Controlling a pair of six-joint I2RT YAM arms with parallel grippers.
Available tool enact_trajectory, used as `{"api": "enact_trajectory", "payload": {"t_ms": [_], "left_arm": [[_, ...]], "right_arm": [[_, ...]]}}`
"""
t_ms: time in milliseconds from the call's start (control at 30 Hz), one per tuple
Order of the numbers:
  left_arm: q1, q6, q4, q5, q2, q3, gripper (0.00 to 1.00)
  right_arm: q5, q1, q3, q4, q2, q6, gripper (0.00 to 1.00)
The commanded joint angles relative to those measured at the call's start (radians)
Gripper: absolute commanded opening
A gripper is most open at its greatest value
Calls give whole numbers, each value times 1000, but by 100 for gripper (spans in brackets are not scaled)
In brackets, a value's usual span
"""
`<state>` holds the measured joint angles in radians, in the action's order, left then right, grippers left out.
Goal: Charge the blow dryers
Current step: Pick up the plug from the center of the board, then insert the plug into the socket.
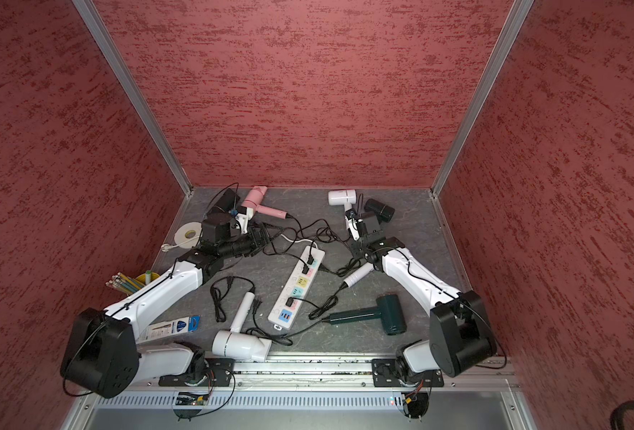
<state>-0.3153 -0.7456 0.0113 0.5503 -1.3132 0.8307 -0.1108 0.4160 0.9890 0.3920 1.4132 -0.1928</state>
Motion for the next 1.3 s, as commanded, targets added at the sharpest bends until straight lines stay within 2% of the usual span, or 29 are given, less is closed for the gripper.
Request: {"api": "enact_trajectory", "payload": {"t_ms": [0, 67, 200, 333, 500, 700, 800, 967, 1267], "left_arm": [[-3, 35, -53, 20, -37, 25, 99], [-8, 54, -87, 19, -47, 37, 96], [-11, 118, -173, -10, -56, 69, 89], [-11, 164, -254, -24, -106, 134, 83], [-13, 194, -333, -33, -209, 238, 75], [-23, 239, -401, -54, -347, 317, 57], [-46, 262, -438, -75, -401, 359, 55], [-72, 293, -472, -105, -493, 410, 44], [-96, 328, -471, -115, -548, 385, 38]], "right_arm": [[63, 64, -25, -51, -25, -40, 0], [75, 98, -54, -70, -26, -64, 0], [182, 145, -142, -105, -61, -194, 0], [246, 151, -239, -172, -105, -294, 0], [231, 157, -237, -167, -28, -312, 0], [261, 196, -252, -241, 35, -311, 0], [282, 208, -274, -289, 70, -316, 0], [300, 222, -299, -341, 115, -313, 0], [307, 224, -330, -388, 126, -291, 0]]}}
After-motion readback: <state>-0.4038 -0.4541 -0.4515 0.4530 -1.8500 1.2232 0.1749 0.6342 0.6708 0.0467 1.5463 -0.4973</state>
